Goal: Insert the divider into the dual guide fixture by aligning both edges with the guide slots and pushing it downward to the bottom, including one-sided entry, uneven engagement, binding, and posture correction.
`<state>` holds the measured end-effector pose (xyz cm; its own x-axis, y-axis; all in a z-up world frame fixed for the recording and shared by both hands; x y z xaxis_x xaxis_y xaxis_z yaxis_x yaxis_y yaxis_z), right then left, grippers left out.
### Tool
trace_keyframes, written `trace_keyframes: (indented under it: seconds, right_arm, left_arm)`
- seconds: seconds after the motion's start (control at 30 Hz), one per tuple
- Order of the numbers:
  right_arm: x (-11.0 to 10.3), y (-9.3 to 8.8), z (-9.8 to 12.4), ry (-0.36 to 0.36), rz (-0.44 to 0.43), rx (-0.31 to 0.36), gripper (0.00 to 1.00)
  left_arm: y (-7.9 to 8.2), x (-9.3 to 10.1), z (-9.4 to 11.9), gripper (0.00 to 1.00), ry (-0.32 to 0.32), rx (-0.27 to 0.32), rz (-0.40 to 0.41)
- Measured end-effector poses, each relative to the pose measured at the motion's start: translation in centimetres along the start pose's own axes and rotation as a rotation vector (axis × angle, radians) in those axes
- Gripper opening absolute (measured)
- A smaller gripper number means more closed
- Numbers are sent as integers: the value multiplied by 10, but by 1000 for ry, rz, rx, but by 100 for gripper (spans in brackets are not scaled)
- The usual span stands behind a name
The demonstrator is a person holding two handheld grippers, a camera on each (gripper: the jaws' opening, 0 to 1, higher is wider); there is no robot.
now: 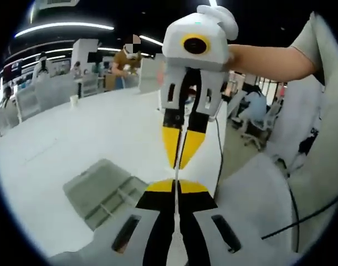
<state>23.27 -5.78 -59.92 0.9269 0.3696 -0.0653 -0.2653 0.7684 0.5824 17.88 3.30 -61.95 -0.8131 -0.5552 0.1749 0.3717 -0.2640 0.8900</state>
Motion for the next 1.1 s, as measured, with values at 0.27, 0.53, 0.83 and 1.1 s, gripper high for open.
trace_keyframes:
  seconds: [0.27,0.53,0.83,1.1]
  right_arm:
    - [-1,0,1,7,-25,3,0]
    - [-1,0,1,6,-69,2,0]
    - [-2,1,2,0,-102,14,0]
    - [-3,1,1,-5,-109,3,0]
  left_arm:
    - [-2,-2,-2,0,2,-10,21]
    - [-5,-6,-3,0,10,-11,46]
    - [-7,-7,-4,1,19,-18,66]
    - [-9,-7,-7,2,31,-30,86]
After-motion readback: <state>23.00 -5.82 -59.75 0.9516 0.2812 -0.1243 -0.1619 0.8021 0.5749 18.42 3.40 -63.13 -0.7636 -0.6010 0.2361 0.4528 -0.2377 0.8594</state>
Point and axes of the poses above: the point that each gripper's makers call its tool centre point, and the gripper's own axes: z roughly backward along the fingers, x roughly to its right, y roughly out of its top, the point moved 7 cm from there along z, roughly backward along the fingers, and after that the axes turned 1 degree about -y, right-handed, at the moved point
